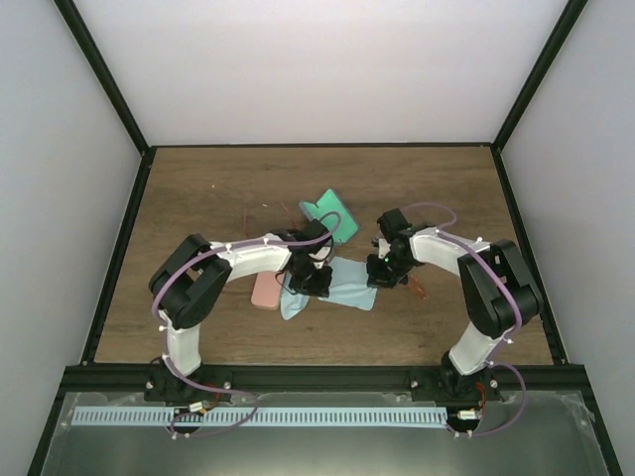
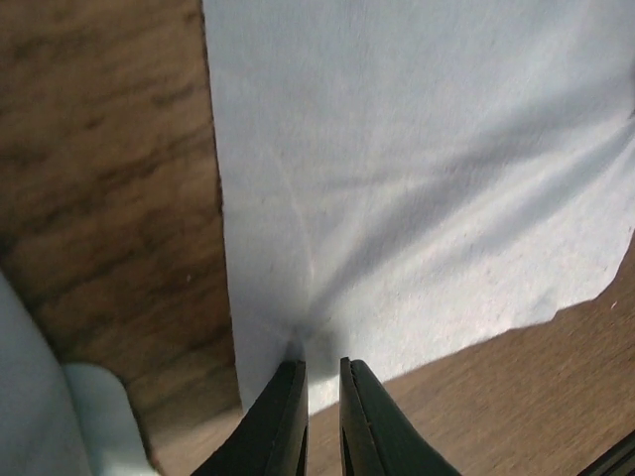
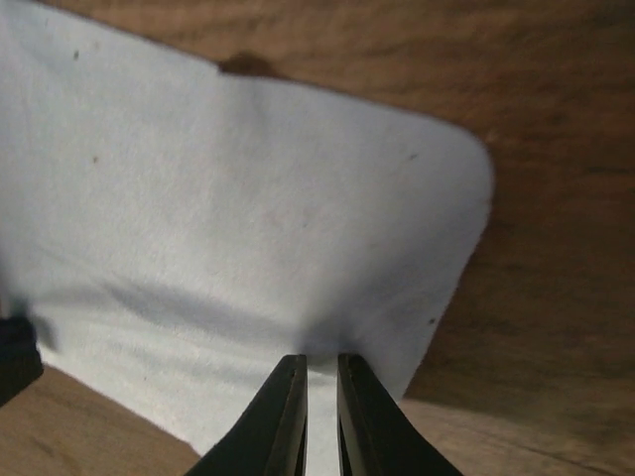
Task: Organize the sunglasses
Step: Adjust the glasses cleaning cloth at the center of the board, then fold the glasses cleaning cloth at the center of the board.
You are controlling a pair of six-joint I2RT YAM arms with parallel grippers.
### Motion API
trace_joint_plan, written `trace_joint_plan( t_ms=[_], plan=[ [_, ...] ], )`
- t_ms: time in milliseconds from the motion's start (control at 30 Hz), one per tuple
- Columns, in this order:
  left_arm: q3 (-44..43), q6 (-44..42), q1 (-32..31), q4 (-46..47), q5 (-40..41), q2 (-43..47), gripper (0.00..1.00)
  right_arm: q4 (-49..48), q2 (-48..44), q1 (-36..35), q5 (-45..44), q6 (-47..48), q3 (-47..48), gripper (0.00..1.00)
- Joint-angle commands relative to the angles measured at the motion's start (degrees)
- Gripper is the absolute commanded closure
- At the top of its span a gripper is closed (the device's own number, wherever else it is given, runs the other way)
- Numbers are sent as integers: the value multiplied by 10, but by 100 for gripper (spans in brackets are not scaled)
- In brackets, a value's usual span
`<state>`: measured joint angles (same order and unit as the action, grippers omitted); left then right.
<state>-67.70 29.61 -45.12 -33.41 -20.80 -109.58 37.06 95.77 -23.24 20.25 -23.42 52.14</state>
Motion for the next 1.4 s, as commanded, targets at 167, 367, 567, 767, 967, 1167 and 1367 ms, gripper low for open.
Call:
trace_joint_plan(
  t_ms=[167,367,567,767,967,1167,1367],
  plan=[
    [-93,-19,1,-103,34,7,84,36,-66,9,-40,6,60,77],
    [-243,-44,16,-144,61,-56,62,36,-38,9,-73,4,86,54],
    [-298,-84,36,-169,111,-114,37,26,6,8,-81,-13,99,71],
    [-266,-117,44,-147,119,-126,40,32,35,-8,-111,-25,114,75],
    [-240,-101,43,-122,120,-121,47,27,57,-18,-125,-34,118,75],
    [-254,-101,44,-108,124,-146,51,37,69,-32,-156,-45,122,75],
    [-256,-102,44,-104,119,-154,55,44,78,-34,-182,-53,129,73]
  ],
)
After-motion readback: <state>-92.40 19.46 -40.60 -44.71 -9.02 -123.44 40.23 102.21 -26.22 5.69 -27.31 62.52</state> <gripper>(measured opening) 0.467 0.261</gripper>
